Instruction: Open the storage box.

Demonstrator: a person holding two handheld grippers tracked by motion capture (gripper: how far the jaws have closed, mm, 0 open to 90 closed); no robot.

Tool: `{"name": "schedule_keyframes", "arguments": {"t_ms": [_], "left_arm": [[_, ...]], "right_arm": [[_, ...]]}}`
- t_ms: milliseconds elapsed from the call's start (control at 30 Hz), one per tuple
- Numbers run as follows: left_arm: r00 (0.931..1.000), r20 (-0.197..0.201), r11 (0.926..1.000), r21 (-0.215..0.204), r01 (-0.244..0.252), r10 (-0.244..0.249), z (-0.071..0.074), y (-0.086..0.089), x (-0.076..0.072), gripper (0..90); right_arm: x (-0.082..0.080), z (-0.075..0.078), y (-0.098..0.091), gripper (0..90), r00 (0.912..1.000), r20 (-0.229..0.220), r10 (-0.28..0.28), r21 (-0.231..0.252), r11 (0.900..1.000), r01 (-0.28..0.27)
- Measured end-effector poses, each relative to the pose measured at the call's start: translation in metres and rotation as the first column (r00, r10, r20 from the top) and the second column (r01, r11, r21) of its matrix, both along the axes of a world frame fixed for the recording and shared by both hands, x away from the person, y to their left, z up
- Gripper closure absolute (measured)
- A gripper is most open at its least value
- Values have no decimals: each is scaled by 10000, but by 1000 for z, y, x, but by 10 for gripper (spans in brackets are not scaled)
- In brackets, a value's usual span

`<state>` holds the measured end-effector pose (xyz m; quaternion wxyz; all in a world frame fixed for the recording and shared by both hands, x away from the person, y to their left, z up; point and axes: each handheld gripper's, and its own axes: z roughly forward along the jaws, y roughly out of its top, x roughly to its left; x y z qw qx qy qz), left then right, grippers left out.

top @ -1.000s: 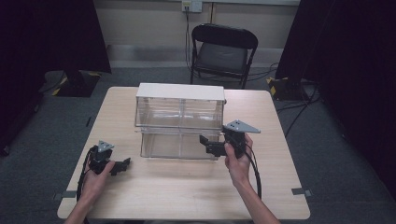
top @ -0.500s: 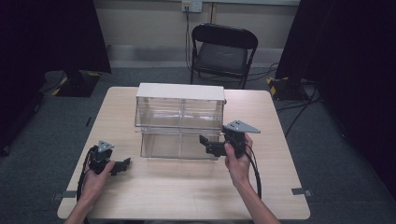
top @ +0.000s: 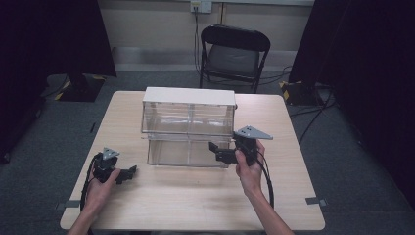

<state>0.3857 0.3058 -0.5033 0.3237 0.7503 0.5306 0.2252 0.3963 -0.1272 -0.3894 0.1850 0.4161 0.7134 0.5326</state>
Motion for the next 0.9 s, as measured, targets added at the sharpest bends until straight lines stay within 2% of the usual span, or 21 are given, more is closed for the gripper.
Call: {"name": "schedule_keyframes", "arguments": {"t_ms": [900], "left_arm": [[10000, 2, 10000, -3, 1, -1, 0, 0, 0, 40]], "right_arm": [[0, -1, 0, 73, 10000, 0, -49, 32, 10000, 49]]}}
